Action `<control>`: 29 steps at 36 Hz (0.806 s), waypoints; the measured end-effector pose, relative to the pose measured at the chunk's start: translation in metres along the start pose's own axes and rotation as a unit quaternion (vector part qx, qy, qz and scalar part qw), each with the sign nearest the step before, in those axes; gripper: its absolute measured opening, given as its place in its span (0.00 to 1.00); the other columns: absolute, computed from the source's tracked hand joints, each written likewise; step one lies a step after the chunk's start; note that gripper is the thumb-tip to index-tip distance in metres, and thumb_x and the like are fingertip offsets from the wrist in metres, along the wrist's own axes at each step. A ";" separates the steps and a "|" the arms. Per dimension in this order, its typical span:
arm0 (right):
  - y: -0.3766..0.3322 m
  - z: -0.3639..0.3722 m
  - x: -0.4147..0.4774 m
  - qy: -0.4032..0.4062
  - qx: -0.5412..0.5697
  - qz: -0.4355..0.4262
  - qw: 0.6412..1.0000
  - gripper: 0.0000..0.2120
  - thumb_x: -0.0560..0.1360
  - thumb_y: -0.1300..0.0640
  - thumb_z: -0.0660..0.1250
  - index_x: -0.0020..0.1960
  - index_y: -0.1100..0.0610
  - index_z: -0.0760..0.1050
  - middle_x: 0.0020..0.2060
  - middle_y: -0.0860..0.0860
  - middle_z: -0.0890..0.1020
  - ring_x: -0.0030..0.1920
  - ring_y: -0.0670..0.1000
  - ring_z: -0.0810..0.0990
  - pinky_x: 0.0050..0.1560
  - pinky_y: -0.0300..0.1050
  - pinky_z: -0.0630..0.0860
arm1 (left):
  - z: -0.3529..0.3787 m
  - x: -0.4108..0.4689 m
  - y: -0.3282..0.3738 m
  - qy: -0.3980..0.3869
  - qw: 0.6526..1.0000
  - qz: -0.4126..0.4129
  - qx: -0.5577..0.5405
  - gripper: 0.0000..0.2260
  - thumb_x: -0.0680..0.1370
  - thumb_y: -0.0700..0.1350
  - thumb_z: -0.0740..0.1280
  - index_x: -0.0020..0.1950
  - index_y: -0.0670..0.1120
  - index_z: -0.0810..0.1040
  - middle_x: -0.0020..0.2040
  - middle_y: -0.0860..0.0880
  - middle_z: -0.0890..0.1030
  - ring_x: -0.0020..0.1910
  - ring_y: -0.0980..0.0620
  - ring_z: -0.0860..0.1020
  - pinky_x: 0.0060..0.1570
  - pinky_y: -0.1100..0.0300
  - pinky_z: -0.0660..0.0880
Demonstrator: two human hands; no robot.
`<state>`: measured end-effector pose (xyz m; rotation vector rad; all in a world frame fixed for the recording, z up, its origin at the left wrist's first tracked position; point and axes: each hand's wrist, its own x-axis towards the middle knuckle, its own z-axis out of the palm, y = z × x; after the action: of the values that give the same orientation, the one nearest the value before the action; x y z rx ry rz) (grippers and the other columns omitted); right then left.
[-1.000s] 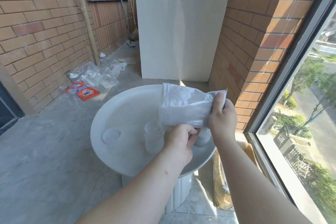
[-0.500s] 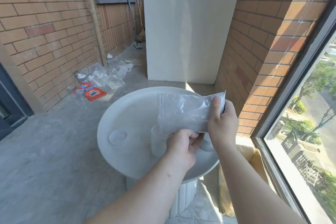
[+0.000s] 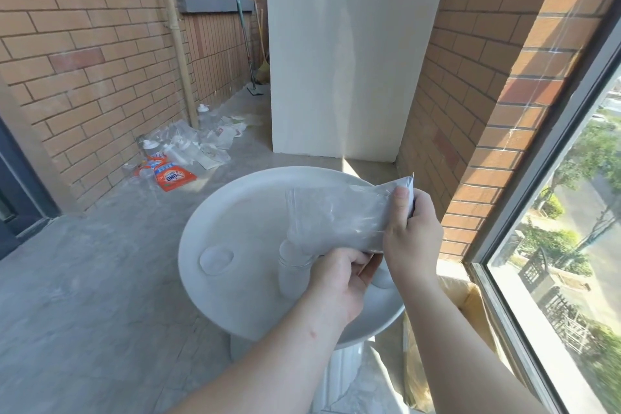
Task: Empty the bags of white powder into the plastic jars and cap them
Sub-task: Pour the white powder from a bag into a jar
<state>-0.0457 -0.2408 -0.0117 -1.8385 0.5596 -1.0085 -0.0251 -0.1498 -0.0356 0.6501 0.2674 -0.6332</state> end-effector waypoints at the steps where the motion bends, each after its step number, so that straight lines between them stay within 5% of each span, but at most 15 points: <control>1: 0.000 0.000 0.000 0.002 0.001 -0.001 1.000 0.17 0.82 0.41 0.54 0.51 0.52 0.74 0.39 0.43 0.78 0.41 0.38 0.76 0.40 0.36 0.68 | 0.001 -0.001 0.000 -0.004 1.000 -0.002 0.002 0.21 0.69 0.21 0.54 0.55 0.33 0.79 0.46 0.37 0.83 0.43 0.43 0.83 0.42 0.55 0.83; 13: -0.006 -0.002 -0.002 0.000 0.013 -0.016 1.000 0.24 0.76 0.34 0.50 0.52 0.51 0.74 0.40 0.42 0.78 0.43 0.37 0.76 0.40 0.33 0.67 | 0.005 -0.009 0.003 -0.025 1.000 -0.005 0.011 0.19 0.70 0.21 0.53 0.49 0.33 0.81 0.45 0.37 0.83 0.40 0.43 0.84 0.39 0.56 0.82; 29: -0.007 -0.002 -0.001 0.001 0.003 -0.022 1.000 0.23 0.77 0.34 0.50 0.51 0.50 0.73 0.39 0.41 0.78 0.42 0.36 0.75 0.39 0.30 0.66 | 0.007 -0.010 0.002 -0.025 0.999 -0.022 0.019 0.19 0.70 0.21 0.54 0.48 0.34 0.81 0.44 0.39 0.83 0.41 0.43 0.82 0.40 0.55 0.82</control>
<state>-0.0481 -0.2373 -0.0058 -1.8526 0.5188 -1.0392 -0.0311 -0.1480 -0.0252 0.6655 0.2232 -0.6976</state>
